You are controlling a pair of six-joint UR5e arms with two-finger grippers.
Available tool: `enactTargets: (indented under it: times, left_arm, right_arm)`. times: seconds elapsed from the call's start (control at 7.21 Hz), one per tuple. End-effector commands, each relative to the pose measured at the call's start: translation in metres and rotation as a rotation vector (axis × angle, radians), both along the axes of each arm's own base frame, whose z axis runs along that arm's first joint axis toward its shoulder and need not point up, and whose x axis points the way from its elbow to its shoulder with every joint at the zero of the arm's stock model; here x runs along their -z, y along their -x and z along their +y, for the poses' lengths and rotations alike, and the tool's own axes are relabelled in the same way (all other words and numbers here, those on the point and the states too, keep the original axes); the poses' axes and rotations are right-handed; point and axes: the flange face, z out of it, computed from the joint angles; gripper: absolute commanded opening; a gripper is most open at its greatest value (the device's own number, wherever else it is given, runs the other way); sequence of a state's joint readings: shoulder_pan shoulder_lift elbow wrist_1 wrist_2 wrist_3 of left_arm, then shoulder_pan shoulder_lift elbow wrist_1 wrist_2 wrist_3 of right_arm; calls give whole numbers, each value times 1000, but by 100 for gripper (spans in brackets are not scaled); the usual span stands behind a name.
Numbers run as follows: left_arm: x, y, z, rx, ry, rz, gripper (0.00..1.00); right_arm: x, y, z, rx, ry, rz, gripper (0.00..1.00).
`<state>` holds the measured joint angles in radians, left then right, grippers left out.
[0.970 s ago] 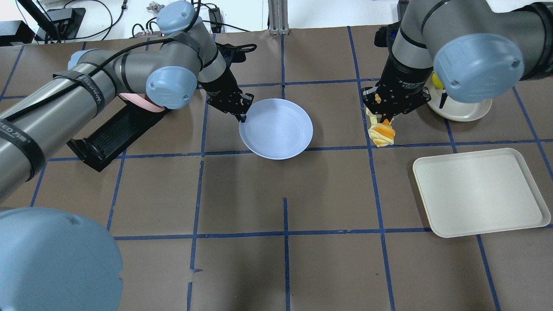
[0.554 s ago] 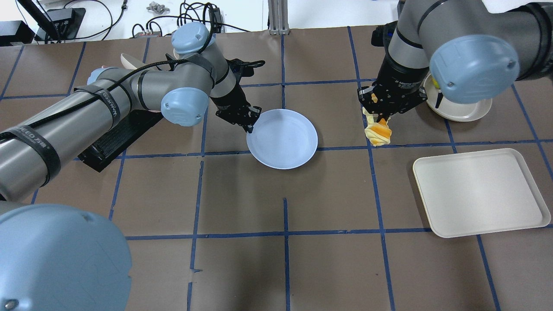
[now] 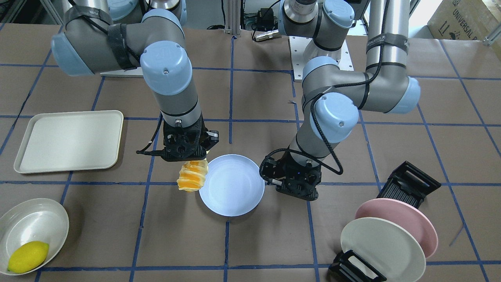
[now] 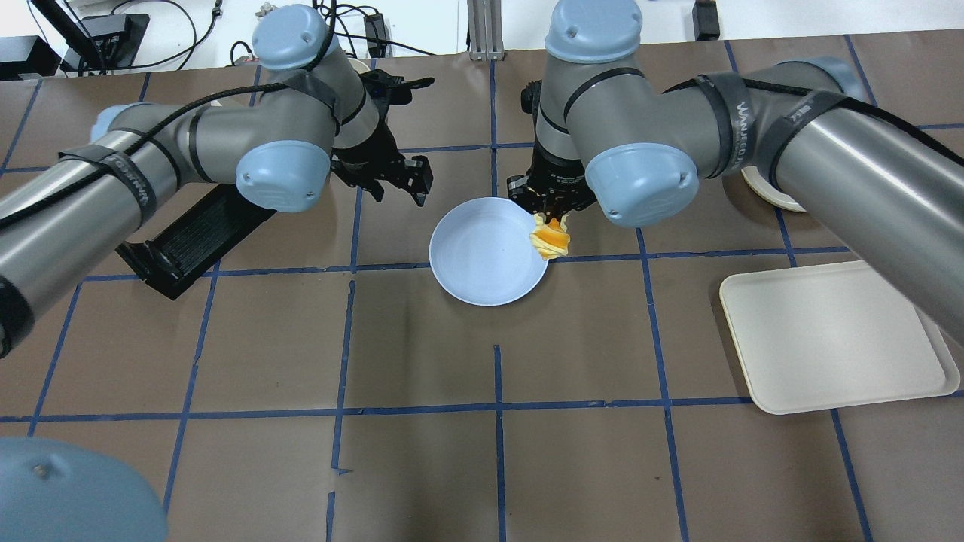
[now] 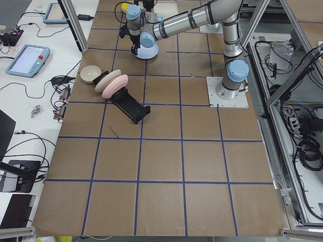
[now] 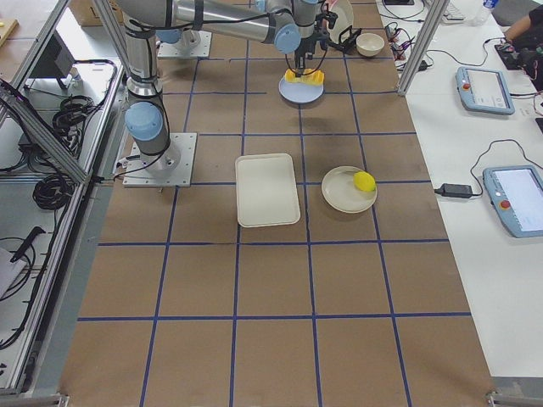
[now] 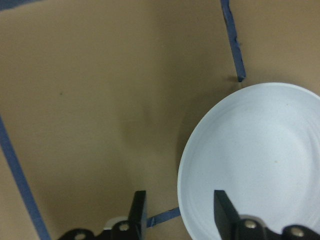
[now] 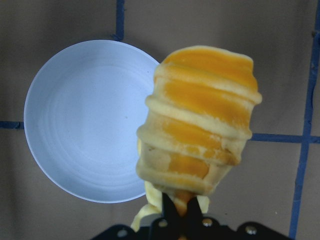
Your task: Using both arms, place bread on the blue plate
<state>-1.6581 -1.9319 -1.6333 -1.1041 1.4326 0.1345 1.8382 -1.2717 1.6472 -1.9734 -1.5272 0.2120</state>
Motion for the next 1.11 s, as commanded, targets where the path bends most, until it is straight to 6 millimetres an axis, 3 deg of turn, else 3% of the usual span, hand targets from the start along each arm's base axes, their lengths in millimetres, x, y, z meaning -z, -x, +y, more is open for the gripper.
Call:
enactTargets:
  times: [0.0, 0.14, 0.28, 0.42, 0.55, 0.83, 0.97]
  left_arm:
    - [-67, -48, 29, -73, -37, -33, 100]
    - [-87, -53, 41, -75, -26, -73, 100]
    - [-105, -54, 48, -76, -14, -82, 100]
    - [-129, -56, 53, -75, -30, -97, 100]
    - [-143, -60, 56, -81, -53, -147, 100]
    - [-158, -68, 62, -108, -34, -138, 100]
    - [-168, -92, 58, -157, -49, -133, 100]
  right_arm:
    - [33, -25, -4, -10, -7, 0, 19]
    - [51, -44, -2, -5, 17, -9, 20]
    - [70, -56, 0, -1, 1, -2, 29]
    - [86, -59, -3, -1, -17, 12, 53]
    - [83, -60, -9, 1, 14, 12, 99]
    - [85, -60, -10, 1, 23, 10, 100]
    - [76, -50, -16, 18, 34, 5, 100]
